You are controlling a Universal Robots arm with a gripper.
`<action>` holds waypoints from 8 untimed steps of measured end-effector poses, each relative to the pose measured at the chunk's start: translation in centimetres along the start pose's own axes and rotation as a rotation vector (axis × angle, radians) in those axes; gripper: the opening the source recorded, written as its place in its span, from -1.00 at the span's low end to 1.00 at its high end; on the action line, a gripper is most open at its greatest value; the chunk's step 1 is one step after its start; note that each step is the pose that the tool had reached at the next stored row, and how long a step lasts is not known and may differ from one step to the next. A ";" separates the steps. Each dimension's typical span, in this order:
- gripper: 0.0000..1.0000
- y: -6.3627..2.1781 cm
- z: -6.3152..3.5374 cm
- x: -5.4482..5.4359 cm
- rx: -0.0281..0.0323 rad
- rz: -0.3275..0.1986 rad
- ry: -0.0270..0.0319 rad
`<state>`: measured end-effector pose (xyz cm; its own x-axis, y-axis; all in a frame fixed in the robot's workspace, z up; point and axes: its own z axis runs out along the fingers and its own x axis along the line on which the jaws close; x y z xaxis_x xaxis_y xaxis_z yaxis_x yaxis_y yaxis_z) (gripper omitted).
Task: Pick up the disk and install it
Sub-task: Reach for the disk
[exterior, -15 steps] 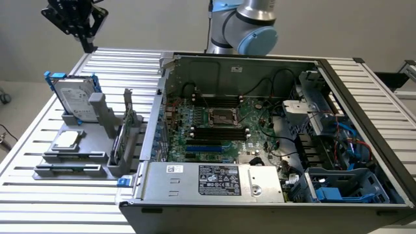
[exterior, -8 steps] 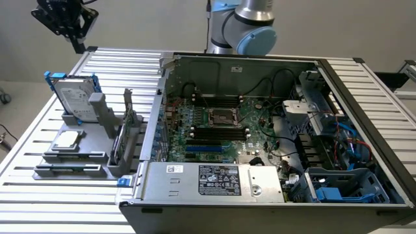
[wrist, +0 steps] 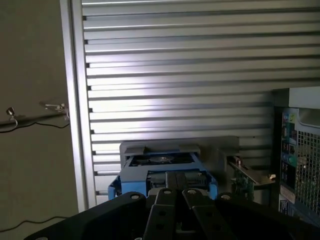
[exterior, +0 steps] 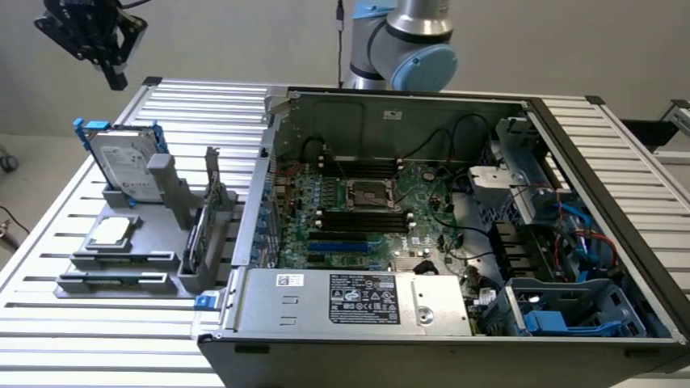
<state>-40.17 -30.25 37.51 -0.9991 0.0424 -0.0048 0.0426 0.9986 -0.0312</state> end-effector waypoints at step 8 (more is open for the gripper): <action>-0.79 -0.03 0.27 1.9 0.0018 -0.016 0.0033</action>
<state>-42.03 -30.21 37.24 -0.9996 0.0267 -0.0010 0.0268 0.9991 -0.0330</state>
